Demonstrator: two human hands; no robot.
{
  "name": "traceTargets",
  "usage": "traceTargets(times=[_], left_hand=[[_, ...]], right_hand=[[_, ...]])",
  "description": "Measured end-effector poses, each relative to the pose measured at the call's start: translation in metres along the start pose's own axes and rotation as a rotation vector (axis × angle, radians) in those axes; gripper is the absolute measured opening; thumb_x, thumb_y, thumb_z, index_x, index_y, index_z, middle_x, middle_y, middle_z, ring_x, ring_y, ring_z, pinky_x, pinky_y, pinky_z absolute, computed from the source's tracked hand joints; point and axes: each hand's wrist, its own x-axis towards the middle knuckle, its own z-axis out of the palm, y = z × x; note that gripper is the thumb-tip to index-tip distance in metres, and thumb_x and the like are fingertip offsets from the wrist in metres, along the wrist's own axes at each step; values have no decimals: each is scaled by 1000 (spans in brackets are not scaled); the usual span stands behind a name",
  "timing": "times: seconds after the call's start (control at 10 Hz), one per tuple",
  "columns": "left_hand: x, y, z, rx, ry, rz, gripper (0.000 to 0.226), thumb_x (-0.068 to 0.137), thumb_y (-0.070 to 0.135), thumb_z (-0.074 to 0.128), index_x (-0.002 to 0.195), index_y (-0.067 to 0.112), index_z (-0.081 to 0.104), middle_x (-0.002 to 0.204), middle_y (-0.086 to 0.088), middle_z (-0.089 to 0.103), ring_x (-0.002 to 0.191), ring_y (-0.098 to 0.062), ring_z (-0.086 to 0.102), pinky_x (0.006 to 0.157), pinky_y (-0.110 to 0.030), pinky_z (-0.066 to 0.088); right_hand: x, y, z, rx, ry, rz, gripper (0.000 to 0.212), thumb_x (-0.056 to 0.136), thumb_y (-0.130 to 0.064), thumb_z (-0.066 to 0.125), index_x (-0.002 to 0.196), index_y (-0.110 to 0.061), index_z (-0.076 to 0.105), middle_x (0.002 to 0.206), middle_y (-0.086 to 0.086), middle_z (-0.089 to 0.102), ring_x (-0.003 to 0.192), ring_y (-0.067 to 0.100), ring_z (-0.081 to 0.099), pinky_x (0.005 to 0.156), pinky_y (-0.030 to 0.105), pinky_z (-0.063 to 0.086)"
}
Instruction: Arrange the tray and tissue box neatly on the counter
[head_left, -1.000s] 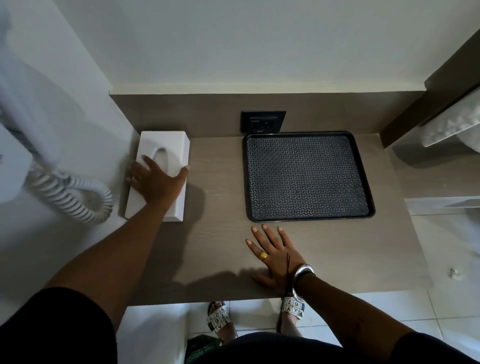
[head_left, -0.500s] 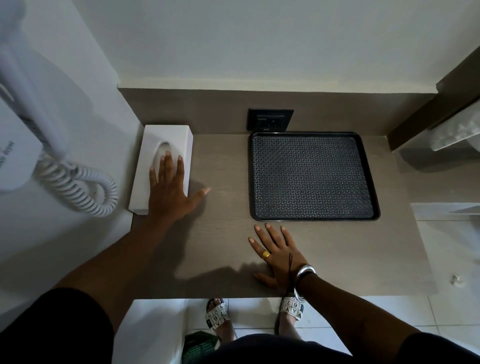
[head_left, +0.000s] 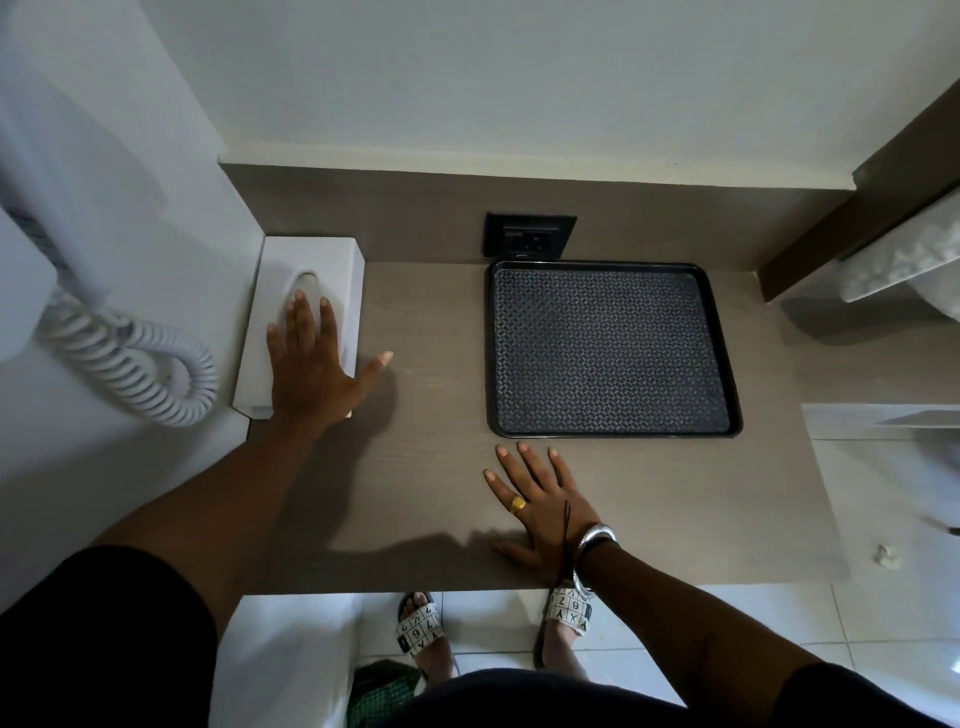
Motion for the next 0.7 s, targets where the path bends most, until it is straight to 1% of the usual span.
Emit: traceTargets(times=[0.2, 0.4, 0.5, 0.6, 0.7], left_hand=[[1, -4, -2, -19, 1, 3, 106, 78, 86, 23, 153, 13, 17, 161, -20, 18, 148, -40, 21, 118, -57, 17], [-1, -4, -4, -63, -9, 15, 104, 78, 86, 23, 155, 16, 10, 163, -18, 13, 149, -37, 17, 119, -54, 13], [0, -8, -4, -56, -26, 31, 102, 80, 85, 20, 154, 16, 9, 163, -17, 12, 150, -36, 15, 119, -53, 11], [0, -7, -12, -14, -47, 35, 103, 81, 84, 16, 154, 11, 10, 163, -19, 11, 151, -35, 12, 120, -55, 8], [-1, 13, -27, -28, 69, 129, 101, 85, 79, 26, 154, 7, 16, 163, -20, 11, 151, -36, 12, 120, -56, 9]], right_hand=[[1, 0, 3, 2, 9, 4, 89, 85, -75, 42, 157, -23, 31, 165, 11, 21, 150, 38, 22, 117, 62, 14], [1, 1, 5, -7, 22, 2, 88, 86, -75, 40, 156, -24, 32, 164, 10, 23, 150, 37, 23, 117, 64, 17], [-3, -1, 4, -5, 36, 5, 87, 87, -74, 38, 156, -23, 32, 164, 10, 22, 150, 36, 22, 117, 63, 16], [-4, -2, 3, 4, 69, 17, 85, 88, -74, 37, 157, -23, 32, 165, 9, 21, 151, 34, 19, 119, 60, 14], [-6, -5, -3, 24, 54, 46, 83, 91, -74, 36, 157, -24, 31, 166, 8, 19, 152, 33, 17, 120, 59, 12]])
